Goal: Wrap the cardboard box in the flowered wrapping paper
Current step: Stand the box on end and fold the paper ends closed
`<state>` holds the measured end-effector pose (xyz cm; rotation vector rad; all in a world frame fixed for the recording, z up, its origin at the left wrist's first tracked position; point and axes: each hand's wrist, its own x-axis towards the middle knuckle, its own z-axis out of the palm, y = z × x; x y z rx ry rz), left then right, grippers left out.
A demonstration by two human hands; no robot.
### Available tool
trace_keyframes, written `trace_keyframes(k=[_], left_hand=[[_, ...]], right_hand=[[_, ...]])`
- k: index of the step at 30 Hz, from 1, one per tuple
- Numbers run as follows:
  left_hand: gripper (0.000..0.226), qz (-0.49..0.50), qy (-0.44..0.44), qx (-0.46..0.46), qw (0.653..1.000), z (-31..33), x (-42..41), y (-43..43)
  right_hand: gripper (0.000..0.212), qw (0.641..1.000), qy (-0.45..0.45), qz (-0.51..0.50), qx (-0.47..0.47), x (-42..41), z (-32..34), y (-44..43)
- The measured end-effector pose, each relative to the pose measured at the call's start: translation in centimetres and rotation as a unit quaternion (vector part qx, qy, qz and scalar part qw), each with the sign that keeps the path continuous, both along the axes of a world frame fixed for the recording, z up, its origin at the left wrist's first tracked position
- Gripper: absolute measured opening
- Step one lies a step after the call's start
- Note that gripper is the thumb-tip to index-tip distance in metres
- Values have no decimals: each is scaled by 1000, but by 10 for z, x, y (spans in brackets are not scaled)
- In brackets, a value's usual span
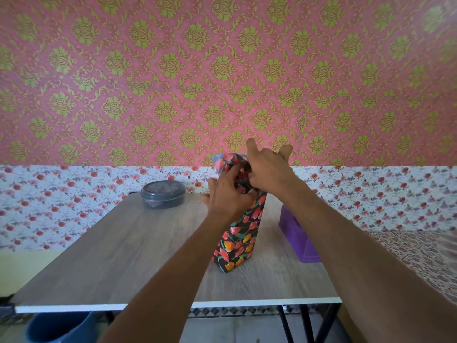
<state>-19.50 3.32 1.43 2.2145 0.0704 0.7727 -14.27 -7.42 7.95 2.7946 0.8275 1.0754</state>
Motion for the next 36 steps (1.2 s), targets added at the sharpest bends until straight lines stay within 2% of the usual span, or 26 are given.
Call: trace_keyframes(k=[8,12,16,22,26,30,33,36], left_hand=[[72,2,6,8,1000,2,-4,-4],[65,2,1,18,1000,2,-1,-4],[69,0,7,19,1000,2,1,-5],[73,3,12,8,1000,4,1,-6],[75,-4,7,7,1000,2,1,-3],[77,-8,10,9,1000,2,0,-3],[68,-13,4,-6,1000,2,-1,-2],[79,-4,15,-10,1000,2,-2,1]], right_hand=[[71,997,41,-40,59,2,-1,10],[65,994,34,-67,77,-1,4,18],[56,991,20,-71,109,-5,9,19],[52,990,-24,-79,111,-14,5,16],[47,975,-126,-124,133,-16,-8,14],[65,975,-55,-135,167,-9,-10,17],[62,972,-17,-145,184,-6,-13,17],[66,967,38,-162,192,-5,-15,12]])
